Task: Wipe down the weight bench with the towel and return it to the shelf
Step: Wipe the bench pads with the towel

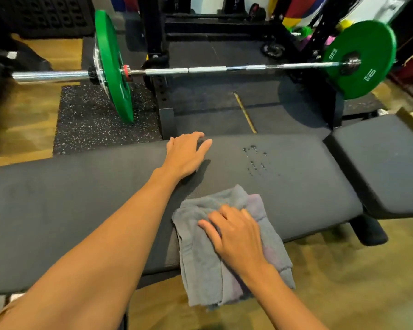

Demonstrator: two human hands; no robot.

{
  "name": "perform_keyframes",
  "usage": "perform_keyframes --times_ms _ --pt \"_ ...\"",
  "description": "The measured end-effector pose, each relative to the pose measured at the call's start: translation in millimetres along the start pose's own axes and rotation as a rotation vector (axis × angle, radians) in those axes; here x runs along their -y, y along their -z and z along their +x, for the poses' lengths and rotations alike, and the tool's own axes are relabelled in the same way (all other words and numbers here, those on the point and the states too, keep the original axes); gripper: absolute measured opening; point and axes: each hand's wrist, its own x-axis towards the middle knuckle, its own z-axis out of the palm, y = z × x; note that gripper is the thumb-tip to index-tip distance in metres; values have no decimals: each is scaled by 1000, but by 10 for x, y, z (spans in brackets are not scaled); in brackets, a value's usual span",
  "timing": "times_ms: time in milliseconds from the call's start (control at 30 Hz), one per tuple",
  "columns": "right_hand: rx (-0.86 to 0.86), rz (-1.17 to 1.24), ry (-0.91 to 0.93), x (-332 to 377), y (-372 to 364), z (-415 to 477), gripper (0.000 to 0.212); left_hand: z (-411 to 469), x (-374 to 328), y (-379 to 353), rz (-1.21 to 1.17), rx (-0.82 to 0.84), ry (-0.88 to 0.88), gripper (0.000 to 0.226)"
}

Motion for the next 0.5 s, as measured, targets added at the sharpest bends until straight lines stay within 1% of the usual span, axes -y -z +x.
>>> perform_keyframes --times_ms 67,100,200,267,367,433,500 --pt "-33 31 -31 -83 -61 175 35 126 39 -42 -44 -5 42 48" --pt "-50 36 -49 -111 -122 350 36 182 97 -54 -105 -8 77 49" --pt "-84 -28 -91 -249 -344 1156 34 303 250 -99 -365 -5 185 51" --pt "-67 -84 -96 -348 -469 1722 33 330 298 -109 -477 -59 183 48" --pt "-35 -97 -83 -374 -601 2176 35 393 317 -30 -451 -136 147 51" --pt "-28 -101 -66 -344 -561 2132 34 381 277 4 -403 -131 158 50" --pt "-19 -88 -54 -326 -449 1873 32 317 222 18 -369 -82 185 43"
